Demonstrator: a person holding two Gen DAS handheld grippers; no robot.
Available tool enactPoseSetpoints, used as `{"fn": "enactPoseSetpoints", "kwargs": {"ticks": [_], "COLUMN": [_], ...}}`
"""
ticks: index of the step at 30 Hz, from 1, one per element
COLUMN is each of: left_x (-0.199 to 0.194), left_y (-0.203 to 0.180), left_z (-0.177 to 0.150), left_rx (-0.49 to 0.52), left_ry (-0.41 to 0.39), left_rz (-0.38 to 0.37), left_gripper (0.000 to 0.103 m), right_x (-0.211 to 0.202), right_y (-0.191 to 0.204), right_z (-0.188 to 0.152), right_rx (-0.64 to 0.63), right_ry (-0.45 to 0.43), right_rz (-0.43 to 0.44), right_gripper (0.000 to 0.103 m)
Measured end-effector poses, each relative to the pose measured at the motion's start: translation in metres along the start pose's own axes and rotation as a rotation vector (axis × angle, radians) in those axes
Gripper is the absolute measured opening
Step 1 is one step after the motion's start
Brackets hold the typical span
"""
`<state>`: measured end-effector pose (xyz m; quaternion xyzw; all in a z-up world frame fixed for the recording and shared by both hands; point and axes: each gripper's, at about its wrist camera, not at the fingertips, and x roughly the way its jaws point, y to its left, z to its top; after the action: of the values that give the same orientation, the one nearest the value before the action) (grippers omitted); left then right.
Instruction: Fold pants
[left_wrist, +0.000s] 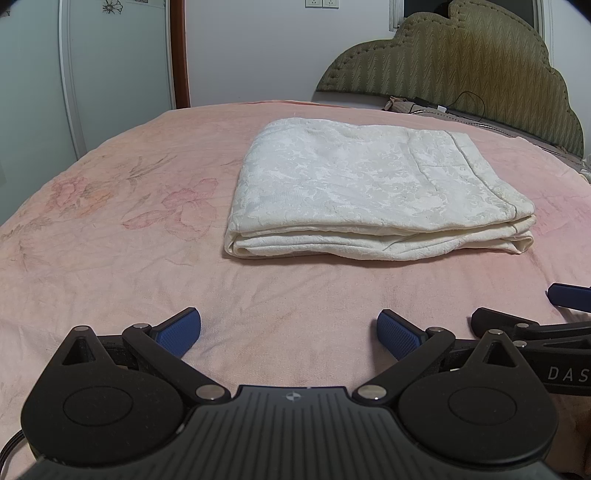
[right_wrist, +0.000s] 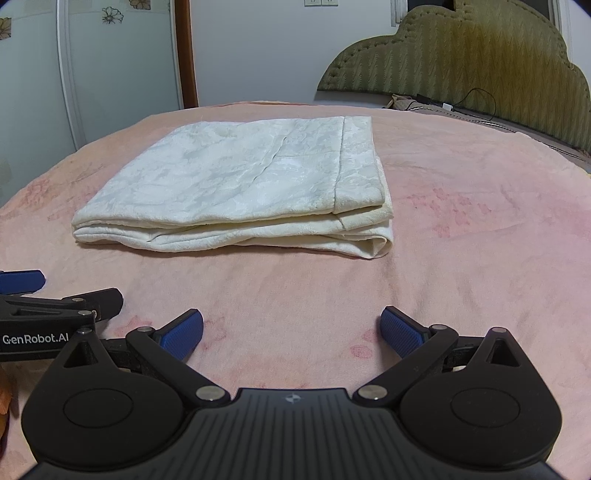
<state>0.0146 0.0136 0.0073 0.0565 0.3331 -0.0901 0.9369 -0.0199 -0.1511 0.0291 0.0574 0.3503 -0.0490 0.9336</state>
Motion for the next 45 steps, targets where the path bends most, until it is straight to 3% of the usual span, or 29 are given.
{"fn": "enactPoseSetpoints", "kwargs": {"ticks": [18,22,24,45], "left_x": [0.000,0.000,0.000,0.000], "left_y": [0.000,0.000,0.000,0.001], "left_z": [0.000,0.000,0.000,0.000], "left_rx": [-0.001,-0.001,-0.001,-0.004], "left_ry": [0.000,0.000,0.000,-0.001], "left_rz": [-0.001,0.000,-0.001,0.000], "left_gripper": [0.103,0.103,0.103,0.103], "right_x": [-0.001,-0.004,-0.003,-0.001], "right_y": [-0.002,-0.010,-0.016,-0.012], "right_z": [-0.001,-0.001,-0.001,-0.001], "right_rx": [0.011,0.060,0.089,0.048], "right_ry": [-0.005,-0.018,-0.018,-0.003], "right_rz": [-0.007,-0.054,-0.037,-0.056], "right_gripper": [0.103,0.103,0.103,0.103]}}
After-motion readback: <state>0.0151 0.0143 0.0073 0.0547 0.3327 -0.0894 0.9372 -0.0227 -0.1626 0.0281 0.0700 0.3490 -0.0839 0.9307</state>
